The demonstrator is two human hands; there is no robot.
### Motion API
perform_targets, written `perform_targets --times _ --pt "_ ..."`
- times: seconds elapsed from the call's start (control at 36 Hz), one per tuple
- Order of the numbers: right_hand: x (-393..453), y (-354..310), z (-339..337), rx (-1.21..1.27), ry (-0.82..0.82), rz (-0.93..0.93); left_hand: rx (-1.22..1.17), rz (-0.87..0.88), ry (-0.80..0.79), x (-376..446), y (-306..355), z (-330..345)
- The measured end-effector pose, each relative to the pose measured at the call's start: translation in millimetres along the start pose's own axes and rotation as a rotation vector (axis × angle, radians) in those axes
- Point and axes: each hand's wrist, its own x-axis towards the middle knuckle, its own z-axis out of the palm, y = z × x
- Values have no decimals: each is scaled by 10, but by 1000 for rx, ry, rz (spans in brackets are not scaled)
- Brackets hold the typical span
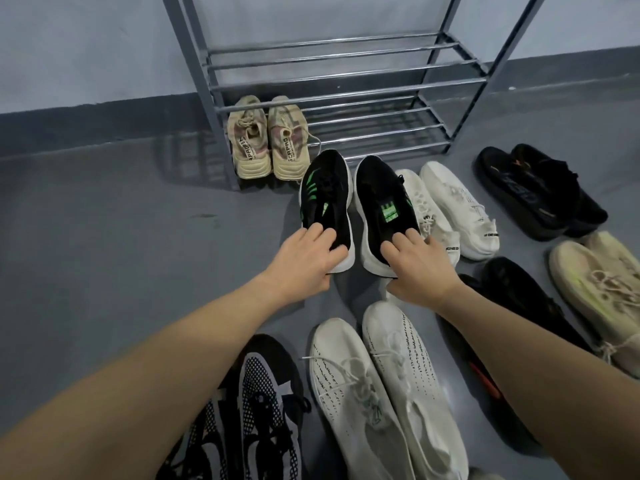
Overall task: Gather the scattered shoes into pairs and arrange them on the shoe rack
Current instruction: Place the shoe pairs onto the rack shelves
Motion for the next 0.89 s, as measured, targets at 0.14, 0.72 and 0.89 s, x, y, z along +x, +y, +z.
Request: perform_targets --times 0.14,0.72,0.89 --pt "229 -19 -25 4 34 68 14 -18 11 163 -198 -19" --pt "1187 -47 -850 88 -279 304 -100 27 -15 709 -1215 -370" --pt "1351 -60 -1057 70 -288 344 -128 -9 -84 772 -1377 -460"
